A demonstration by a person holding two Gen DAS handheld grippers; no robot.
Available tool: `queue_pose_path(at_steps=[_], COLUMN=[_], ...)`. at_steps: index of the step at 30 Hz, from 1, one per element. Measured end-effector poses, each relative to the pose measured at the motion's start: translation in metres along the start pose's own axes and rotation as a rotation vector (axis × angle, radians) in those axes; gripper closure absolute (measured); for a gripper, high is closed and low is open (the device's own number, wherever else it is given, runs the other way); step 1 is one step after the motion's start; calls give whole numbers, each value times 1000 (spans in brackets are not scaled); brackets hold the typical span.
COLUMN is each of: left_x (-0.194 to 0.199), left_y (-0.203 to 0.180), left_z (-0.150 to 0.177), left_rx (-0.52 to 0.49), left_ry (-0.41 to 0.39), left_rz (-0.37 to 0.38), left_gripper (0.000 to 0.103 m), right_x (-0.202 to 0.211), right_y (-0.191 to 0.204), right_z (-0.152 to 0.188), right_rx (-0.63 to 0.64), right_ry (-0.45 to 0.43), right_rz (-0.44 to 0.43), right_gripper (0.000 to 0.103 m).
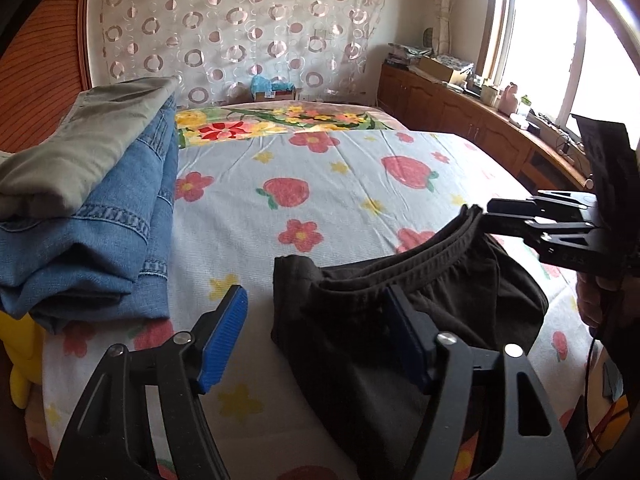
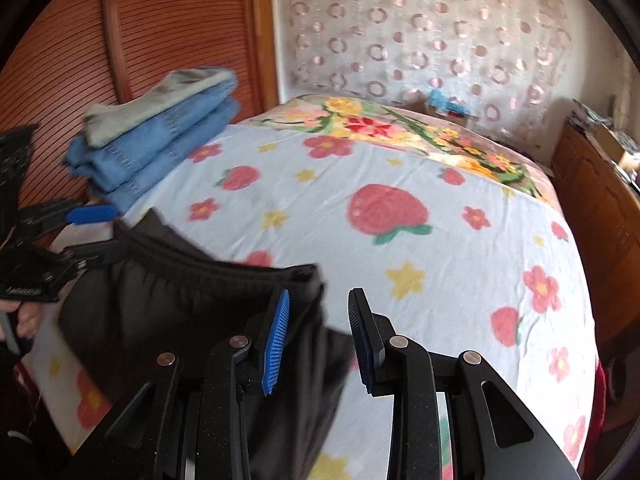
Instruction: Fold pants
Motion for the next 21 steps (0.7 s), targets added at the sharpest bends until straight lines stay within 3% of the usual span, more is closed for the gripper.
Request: queue_pose_path(at_steps=[6,12,17,21], left_x=[11,32,43,45], left_y=[-6,-22,-36,-44], left_z=[4,22,49,65], left_rx=[12,3,11,7], left_ry=[-22,-35,-8,14], left_rz=[18,56,102,115], left_gripper=[36,39,54,59], right_x=[0,29,54,66], right_y=[-7,2,10,9], right_z=[1,22,58,81], right_rx=[-53,-67,-74,-82], right_ry=[-6,-20,-4,13], right_rz=[4,-55,-101,-103], right_gripper=[71,71,71,71])
Point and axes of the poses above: each gripper's, at about its wrist camera, not at the fingertips, and x roughly against the way its jaws point, y to its left, z to its underside, the point moved 10 cm from there along -x, roughly the way its jaws point, and after that the axes turned 5 degrees about -x, right-handed, at the moved point
